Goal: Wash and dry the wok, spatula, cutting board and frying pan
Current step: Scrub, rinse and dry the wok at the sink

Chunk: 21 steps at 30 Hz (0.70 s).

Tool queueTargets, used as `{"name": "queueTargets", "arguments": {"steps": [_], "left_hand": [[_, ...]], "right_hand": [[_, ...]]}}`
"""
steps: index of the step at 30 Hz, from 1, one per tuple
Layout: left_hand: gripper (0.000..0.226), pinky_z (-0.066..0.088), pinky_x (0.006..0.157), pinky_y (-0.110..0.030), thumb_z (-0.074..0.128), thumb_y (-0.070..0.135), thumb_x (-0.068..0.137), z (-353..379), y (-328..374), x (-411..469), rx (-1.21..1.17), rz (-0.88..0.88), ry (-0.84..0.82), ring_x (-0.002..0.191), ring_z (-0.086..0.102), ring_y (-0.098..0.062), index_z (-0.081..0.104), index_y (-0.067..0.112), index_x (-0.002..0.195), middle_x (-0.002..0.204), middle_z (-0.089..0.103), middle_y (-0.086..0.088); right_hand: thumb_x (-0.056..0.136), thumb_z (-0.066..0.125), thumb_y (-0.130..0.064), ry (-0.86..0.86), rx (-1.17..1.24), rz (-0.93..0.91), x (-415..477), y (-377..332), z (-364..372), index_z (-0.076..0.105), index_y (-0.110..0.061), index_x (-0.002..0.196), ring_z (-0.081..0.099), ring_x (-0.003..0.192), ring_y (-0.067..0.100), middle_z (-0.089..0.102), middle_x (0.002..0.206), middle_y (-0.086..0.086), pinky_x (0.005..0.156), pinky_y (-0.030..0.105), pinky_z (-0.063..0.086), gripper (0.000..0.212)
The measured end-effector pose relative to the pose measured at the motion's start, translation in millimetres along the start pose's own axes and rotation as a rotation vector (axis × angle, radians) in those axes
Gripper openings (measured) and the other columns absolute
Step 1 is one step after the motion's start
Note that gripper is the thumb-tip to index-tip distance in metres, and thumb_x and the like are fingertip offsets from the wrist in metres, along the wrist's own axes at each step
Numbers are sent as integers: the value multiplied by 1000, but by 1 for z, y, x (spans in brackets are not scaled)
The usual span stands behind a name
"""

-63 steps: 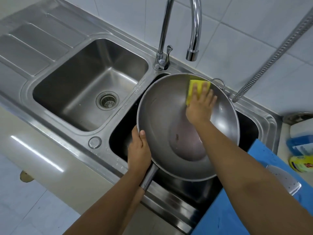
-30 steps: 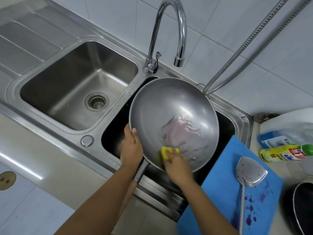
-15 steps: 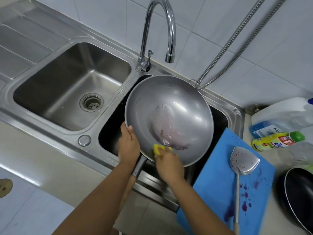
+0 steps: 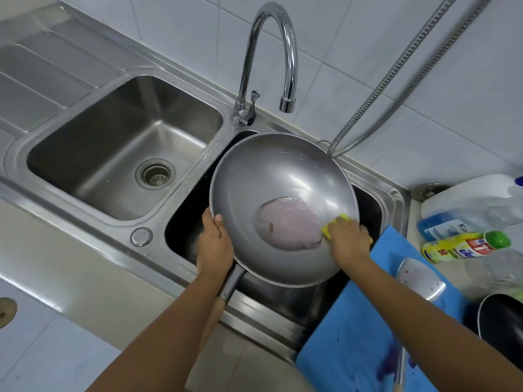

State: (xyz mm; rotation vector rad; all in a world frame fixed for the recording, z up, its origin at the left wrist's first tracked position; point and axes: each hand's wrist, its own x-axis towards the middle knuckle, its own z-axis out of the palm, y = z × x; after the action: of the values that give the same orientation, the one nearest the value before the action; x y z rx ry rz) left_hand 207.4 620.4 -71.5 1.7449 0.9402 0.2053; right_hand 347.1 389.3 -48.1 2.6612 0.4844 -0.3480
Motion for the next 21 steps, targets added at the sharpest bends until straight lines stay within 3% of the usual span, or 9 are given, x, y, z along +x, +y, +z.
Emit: {"name": "queueTargets", "arguments": {"steps": [4,7,8,12,15,18,21], "left_hand": [[45,54,71,-37,21,47,103,1,-1,0,-10,26,7,82,64,-16,32,24,141,93,65,0],[44,55,70,-39,21,46,104,0,1,0,-7,17,6,80,64,-17,33,24,140,92,65,0],[44,55,70,-38,22,45,104,0,1,0,-2,16,7,80,64,-17,33,24,140,92,65,-1],[42,56,71,-39,23,42,104,2,1,0,5,13,22,81,65,-21,34,23,140,94,65,-5],[38,53,70,-38,24,36,106,2,2,2,15,-6,31,79,62,-21,37,19,137,94,64,-8],[39,45,67,-31,25,34,106,4,1,3,18,3,35,76,58,-16,38,17,138,92,61,-4],[39,42,70,-30,25,35,106,4,-1,4,-3,-10,22,80,58,-18,37,20,140,97,62,-2]], "right_hand": [[90,46,-11,53,55,96,43,-7,1,53,-16,126,41,125,33,40,141,9,105,44,36,36],[94,24,-19,-58,184,69,21,-54,14,43,-11,135,40,126,36,44,138,17,105,46,37,46],[96,25,-21,-107,224,42,3,-73,15,42,-10,135,43,123,36,48,134,18,104,44,38,45],[94,46,-28,-238,568,8,-35,-127,-7,50,-16,122,53,118,33,54,130,14,95,38,44,31],[93,50,-29,-239,761,-163,-12,-159,-30,55,-18,101,57,112,34,58,124,16,95,39,42,15],[93,56,-27,-72,860,-277,34,-181,-44,56,-11,122,51,119,35,50,135,15,99,38,42,33],[95,55,-26,53,736,-246,88,-166,-39,32,-10,148,29,139,38,19,157,19,112,43,31,60]]}}
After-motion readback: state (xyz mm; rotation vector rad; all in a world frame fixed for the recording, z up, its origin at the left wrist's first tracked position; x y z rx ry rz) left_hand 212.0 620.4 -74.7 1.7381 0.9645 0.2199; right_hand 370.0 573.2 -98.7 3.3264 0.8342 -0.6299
